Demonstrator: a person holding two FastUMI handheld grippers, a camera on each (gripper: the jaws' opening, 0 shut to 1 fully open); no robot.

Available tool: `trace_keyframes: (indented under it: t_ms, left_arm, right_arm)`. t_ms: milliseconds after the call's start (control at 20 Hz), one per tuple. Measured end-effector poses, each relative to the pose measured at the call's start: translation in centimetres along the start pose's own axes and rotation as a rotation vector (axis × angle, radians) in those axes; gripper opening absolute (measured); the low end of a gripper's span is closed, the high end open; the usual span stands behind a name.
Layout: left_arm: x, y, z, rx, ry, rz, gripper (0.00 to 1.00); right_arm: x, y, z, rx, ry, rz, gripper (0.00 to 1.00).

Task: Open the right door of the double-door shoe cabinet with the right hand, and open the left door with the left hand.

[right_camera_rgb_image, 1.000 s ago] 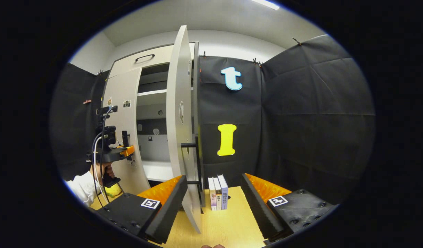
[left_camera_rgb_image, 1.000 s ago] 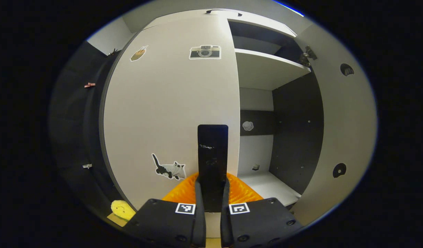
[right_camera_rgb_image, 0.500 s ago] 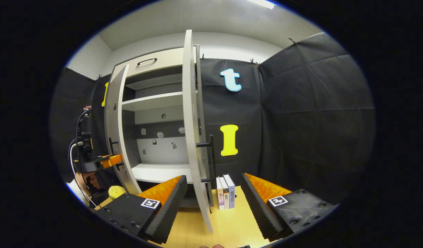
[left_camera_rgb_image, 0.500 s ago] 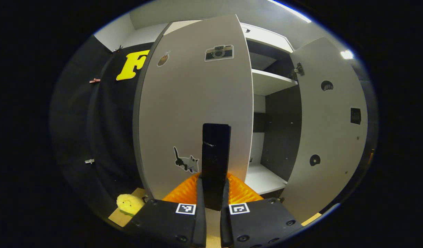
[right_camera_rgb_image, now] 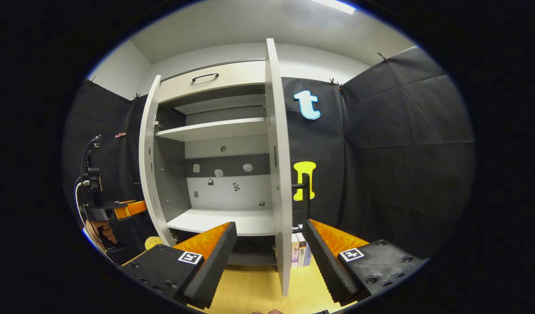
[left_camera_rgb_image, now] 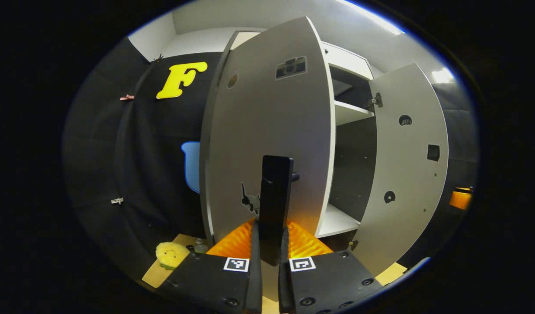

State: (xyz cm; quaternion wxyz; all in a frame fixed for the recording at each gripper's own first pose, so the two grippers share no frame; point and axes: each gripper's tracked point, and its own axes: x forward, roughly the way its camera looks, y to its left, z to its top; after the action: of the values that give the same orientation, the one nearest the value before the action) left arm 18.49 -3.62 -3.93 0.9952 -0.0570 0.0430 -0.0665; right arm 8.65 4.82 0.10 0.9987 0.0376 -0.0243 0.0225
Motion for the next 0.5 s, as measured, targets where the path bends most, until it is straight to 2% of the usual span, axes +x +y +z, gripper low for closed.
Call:
trace_keyframes:
  t_ms: [450, 500]
  left_arm:
    - [-1.2, 1.7, -0.1, -0.026, -0.008, 0.014, 0.19]
    - [-1.4, 2.2, 0.0, -0.03, -0.009, 0.011, 0.19]
  right_arm:
    - [0.8, 3.4, -1.2, 0.016, 0.025, 0.051, 1.0]
    - [0.9, 3.3, -1.2, 0.016, 0.025, 0.053, 0.98]
